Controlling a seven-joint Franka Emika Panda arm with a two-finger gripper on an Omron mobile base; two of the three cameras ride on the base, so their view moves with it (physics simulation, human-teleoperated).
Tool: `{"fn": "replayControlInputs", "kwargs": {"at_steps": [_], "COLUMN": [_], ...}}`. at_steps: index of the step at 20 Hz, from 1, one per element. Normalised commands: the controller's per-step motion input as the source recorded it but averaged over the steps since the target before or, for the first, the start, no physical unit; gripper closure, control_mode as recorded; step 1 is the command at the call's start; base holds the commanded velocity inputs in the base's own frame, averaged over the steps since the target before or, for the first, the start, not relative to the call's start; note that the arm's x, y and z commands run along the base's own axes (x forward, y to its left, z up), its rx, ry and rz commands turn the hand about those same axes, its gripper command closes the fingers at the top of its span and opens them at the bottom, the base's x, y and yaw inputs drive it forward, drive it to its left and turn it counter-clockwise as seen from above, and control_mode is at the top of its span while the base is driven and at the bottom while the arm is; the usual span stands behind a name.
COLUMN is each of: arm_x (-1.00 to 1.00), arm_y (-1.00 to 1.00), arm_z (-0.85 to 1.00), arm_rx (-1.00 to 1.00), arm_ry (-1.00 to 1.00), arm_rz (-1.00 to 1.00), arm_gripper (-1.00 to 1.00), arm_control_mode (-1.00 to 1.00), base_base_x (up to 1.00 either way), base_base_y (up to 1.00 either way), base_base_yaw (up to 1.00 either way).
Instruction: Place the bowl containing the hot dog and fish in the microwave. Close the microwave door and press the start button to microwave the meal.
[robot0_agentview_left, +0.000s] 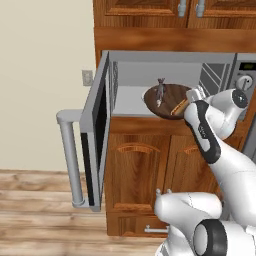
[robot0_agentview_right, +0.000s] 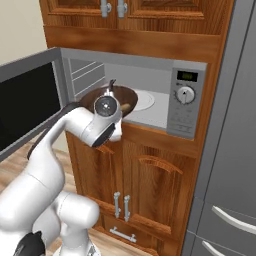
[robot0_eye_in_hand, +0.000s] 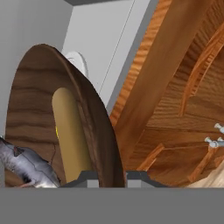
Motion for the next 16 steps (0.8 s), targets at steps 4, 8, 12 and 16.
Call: {"fn": "replayControlInputs", "kwargs": {"at_steps": [4, 8, 12, 16], "arm_x": [0.33, 0.32, 0.33, 0.34], "arm_y": [-0.27, -0.21, -0.11, 0.00], "arm_z": [0.04, 0.00, -0.01, -0.15], "arm_rx": [0.08, 0.04, 0.00, 0.00], "arm_ry": [0.00, 0.00, 0.00, 0.00], "arm_rz": [0.00, 0.00, -0.02, -0.06], "arm_gripper": [1.00, 1.00, 1.00, 1.00], "arm_control_mode": [-1.00, -1.00, -1.00, -1.00], "base_base_x": [0.00, 0.00, 0.00, 0.00], "base_base_y": [0.00, 0.00, 0.00, 0.00], "base_base_yaw": [0.00, 0.00, 0.00, 0.00]}}
